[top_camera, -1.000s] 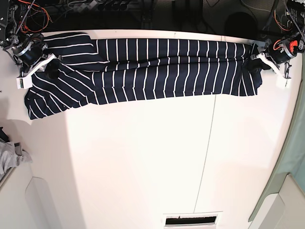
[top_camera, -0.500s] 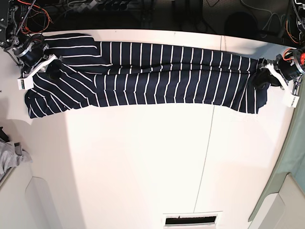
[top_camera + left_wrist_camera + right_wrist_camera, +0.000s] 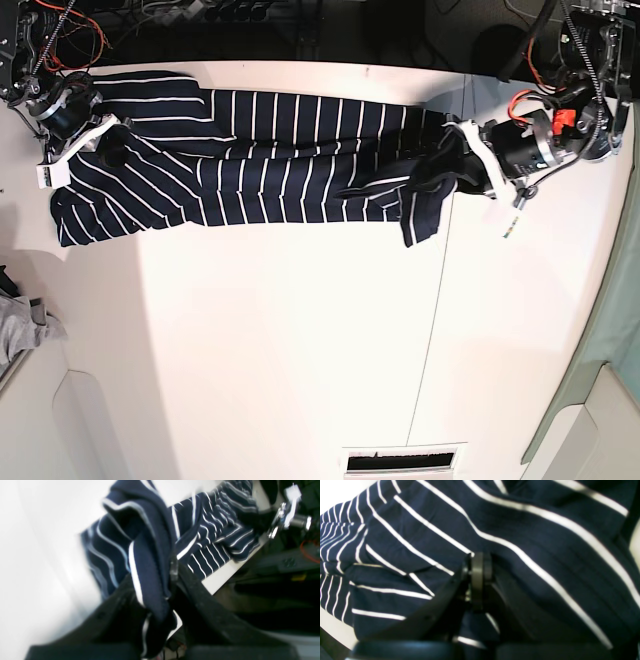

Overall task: Layout the t-shirt on the table in an organized manner, then fold the t-shirt properly
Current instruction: 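Lift the strip end with the left gripper and carry it toward the right gripper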

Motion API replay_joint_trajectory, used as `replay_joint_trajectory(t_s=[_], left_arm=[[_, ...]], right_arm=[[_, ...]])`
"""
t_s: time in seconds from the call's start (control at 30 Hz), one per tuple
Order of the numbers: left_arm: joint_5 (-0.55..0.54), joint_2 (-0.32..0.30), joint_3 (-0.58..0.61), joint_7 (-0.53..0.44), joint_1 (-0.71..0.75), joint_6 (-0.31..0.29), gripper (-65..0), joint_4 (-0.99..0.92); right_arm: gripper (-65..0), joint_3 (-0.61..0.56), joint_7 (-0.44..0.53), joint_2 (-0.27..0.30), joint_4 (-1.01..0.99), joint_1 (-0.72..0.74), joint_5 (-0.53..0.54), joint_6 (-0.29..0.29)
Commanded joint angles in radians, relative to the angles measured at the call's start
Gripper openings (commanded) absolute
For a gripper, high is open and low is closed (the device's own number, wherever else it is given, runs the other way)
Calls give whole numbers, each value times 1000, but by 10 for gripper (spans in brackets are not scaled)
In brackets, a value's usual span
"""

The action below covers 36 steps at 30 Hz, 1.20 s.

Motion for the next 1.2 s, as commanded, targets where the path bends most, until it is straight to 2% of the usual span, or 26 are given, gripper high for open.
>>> replay_joint_trajectory(t_s=[0.0, 0.23, 0.5, 0.77, 0.93, 1.07, 1.1, 1.17], left_arm=[[-2, 9, 16, -45, -26, 7, -650, 18], [93, 128, 104, -59, -82, 25, -650, 17], [96, 210, 110, -88, -82, 24, -650, 16], [105, 255, 126, -87, -82, 24, -650, 9], [178, 256, 230, -90, -82, 24, -650, 9], [297, 257, 330, -157, -82, 24, -518, 9], [317, 257, 347, -175, -82, 24, -466, 9], [336, 260, 373, -179, -82, 24, -322, 9]], right_arm=[[-650, 4, 8, 14, 9, 7, 8, 3], [-650, 4, 8, 14, 9, 7, 7, 4], [-650, 4, 8, 14, 9, 7, 7, 3], [-650, 4, 5, 14, 9, 7, 7, 3], [-650, 4, 5, 14, 9, 7, 7, 3], [-650, 4, 5, 14, 9, 7, 7, 3], [-650, 4, 5, 14, 9, 7, 7, 3], [-650, 4, 4, 14, 9, 6, 7, 3]])
